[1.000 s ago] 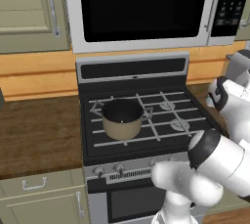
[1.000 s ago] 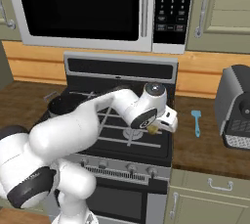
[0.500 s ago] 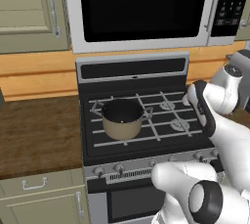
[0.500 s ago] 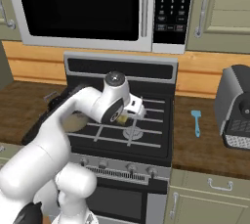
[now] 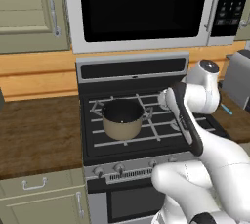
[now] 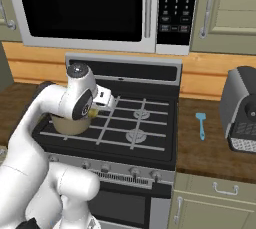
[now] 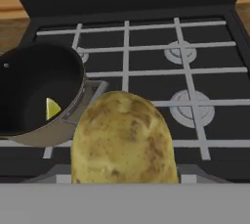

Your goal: Put the potato and lemon wedge in the pot. Retrieve the spatula and lightly stir the vegetables in the pot.

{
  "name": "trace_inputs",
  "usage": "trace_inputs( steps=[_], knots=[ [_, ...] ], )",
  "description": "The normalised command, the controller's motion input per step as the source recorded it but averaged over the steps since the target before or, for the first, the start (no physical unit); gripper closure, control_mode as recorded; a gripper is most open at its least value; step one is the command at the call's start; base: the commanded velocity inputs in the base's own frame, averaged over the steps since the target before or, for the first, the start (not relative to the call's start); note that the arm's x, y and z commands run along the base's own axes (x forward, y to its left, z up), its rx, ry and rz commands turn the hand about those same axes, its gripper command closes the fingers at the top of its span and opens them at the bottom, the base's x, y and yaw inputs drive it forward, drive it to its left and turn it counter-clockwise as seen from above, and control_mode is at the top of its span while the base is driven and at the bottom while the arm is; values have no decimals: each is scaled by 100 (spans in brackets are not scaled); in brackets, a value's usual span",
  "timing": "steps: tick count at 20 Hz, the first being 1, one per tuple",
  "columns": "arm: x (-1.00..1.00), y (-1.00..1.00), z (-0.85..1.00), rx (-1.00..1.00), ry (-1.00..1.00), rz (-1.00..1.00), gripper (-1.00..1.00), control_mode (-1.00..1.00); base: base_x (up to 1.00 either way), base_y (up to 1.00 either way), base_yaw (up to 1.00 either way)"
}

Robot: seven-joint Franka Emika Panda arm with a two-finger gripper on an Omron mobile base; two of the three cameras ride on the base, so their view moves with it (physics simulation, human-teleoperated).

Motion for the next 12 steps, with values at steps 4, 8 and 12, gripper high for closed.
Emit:
trace_inputs(
  steps=[4,8,12],
  knots=[
    [-8,100,28,-1,-1,8,100,-100,0,0,0],
    [2,89,4,-2,0,7,100,-100,0,0,0],
    [26,53,-16,-4,0,1,100,-100,0,0,0]
  ],
)
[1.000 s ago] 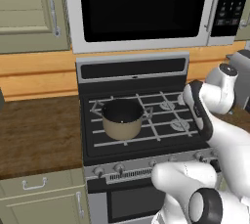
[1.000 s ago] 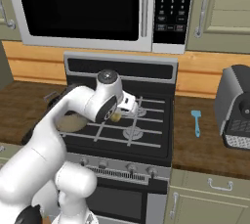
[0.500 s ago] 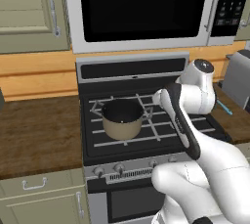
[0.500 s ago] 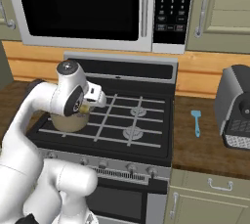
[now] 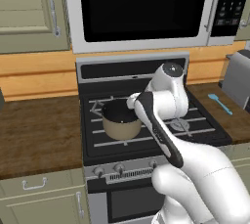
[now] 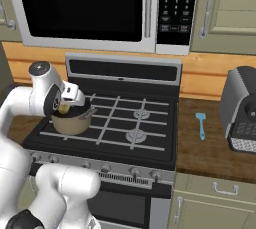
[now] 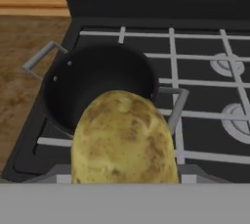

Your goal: Put the potato and lemon wedge in the pot. Retrieve the spatula and lightly stir the vegetables in the pot.

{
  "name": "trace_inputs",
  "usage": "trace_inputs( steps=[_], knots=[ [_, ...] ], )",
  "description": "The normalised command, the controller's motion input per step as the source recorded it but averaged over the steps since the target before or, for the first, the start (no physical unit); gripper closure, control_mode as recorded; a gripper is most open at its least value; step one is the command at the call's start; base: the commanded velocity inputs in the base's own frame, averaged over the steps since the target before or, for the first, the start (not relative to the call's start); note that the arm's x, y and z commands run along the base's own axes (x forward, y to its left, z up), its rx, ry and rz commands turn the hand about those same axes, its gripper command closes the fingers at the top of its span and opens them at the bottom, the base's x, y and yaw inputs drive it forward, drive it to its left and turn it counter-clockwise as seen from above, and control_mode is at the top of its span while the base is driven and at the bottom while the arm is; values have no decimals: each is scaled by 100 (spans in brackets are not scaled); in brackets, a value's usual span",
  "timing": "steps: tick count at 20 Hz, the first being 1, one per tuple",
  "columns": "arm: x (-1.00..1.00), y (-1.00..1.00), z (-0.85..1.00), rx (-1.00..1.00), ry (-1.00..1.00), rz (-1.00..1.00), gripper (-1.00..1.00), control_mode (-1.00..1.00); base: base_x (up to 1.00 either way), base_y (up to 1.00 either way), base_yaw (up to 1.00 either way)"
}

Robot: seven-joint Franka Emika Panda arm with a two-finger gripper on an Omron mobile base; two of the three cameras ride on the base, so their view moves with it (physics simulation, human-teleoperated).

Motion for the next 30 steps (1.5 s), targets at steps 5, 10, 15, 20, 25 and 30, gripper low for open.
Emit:
trace_inputs(
  steps=[5,10,15,20,25,30],
  knots=[
    [44,31,-33,-1,0,0,100,-100,0,0,0],
    [50,21,-40,0,4,0,100,-100,0,0,0],
    [43,26,-36,-1,4,0,100,-100,0,0,0],
    [31,19,-25,-2,2,0,100,-100,0,0,0],
    [32,1,-23,-1,1,0,100,-100,0,0,0],
    [20,0,-13,0,0,0,100,-100,0,0,0]
  ],
)
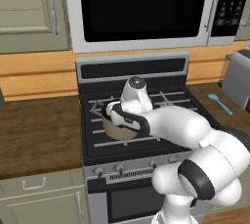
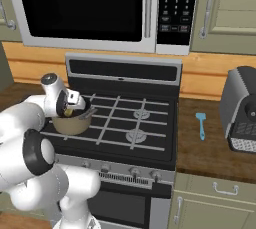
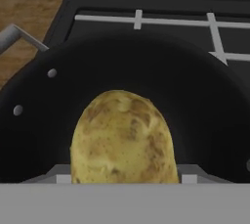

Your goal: Put the potato and lemon wedge in the pot. Retrieve the spatula and lightly stir the vegetables in the pot.

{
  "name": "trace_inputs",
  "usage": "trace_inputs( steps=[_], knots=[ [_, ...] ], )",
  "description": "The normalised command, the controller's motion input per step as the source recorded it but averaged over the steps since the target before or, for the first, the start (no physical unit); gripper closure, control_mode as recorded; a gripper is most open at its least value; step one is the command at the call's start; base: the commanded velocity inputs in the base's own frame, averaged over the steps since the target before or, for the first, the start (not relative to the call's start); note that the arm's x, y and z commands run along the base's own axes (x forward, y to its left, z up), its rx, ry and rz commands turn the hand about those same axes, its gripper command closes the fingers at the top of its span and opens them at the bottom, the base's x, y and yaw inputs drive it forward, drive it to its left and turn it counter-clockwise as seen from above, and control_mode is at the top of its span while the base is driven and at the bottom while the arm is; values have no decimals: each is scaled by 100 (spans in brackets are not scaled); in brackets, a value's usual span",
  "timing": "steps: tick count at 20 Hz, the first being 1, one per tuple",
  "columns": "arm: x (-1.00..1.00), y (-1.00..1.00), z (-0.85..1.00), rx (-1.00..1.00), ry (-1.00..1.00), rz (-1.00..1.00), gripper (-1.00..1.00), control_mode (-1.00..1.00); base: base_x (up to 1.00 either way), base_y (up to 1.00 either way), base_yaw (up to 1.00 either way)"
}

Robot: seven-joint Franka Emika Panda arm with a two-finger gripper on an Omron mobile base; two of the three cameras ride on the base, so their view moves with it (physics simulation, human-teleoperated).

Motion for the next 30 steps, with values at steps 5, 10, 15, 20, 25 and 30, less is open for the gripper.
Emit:
trace_inputs(
  steps=[5,10,15,20,25,30],
  knots=[
    [12,0,-2,0,0,0,-100,-100,0,0,0],
    [-10,0,7,0,0,0,-100,-100,0,0,0],
    [-5,0,33,0,-1,0,-100,-100,0,0,0],
    [-55,-8,69,0,-8,0,-100,-100,0,0,0],
    [-100,-46,72,1,-6,-1,-100,-100,0,0,0],
    [-98,-72,56,5,0,-3,-100,-100,0,0,0]
  ],
)
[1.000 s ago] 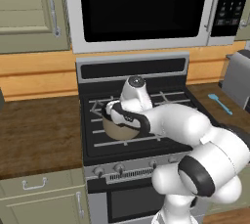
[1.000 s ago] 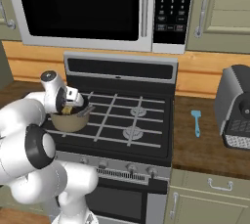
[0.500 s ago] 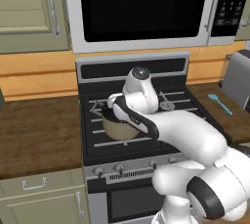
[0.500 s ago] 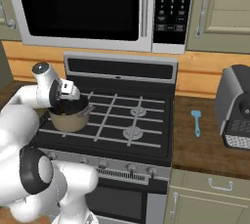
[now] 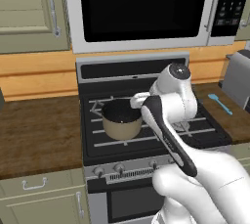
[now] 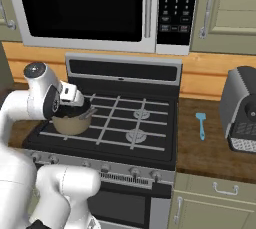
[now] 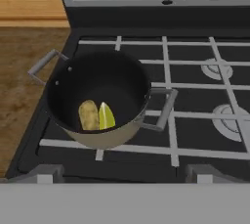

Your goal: Put the potato and lemon wedge in the pot. Retrieve the spatula and lightly stir the vegetables in the pot.

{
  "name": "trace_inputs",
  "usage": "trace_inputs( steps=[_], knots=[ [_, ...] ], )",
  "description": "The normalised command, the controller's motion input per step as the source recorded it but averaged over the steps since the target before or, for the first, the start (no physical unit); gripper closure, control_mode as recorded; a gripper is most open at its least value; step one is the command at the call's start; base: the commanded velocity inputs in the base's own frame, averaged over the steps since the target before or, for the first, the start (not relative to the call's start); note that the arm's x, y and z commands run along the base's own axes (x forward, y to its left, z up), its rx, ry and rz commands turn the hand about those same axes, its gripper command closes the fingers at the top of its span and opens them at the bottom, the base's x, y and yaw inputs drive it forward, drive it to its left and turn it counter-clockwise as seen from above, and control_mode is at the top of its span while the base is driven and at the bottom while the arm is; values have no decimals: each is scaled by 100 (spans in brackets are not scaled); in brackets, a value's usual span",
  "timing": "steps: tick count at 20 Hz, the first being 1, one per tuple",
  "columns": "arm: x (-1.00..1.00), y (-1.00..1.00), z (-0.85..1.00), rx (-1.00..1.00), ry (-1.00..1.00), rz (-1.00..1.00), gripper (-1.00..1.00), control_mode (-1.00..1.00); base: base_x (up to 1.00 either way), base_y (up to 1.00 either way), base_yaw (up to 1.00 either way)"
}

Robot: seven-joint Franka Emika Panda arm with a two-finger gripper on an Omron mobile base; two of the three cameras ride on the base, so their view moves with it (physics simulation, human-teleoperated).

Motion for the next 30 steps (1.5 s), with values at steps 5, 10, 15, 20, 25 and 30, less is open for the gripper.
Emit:
trace_inputs(
  steps=[5,10,15,20,25,30],
  knots=[
    [-84,-82,33,3,0,-6,-100,-100,0,0,0],
    [-67,-100,13,4,0,-4,-100,-100,0,0,0],
    [-37,-100,7,4,0,-3,-100,-100,0,0,0],
    [-2,-100,0,0,0,-4,-100,-100,0,0,0],
    [29,-100,-7,0,0,-4,-100,-100,0,0,0],
    [63,-97,-16,0,3,-6,-100,-100,0,0,0]
  ],
)
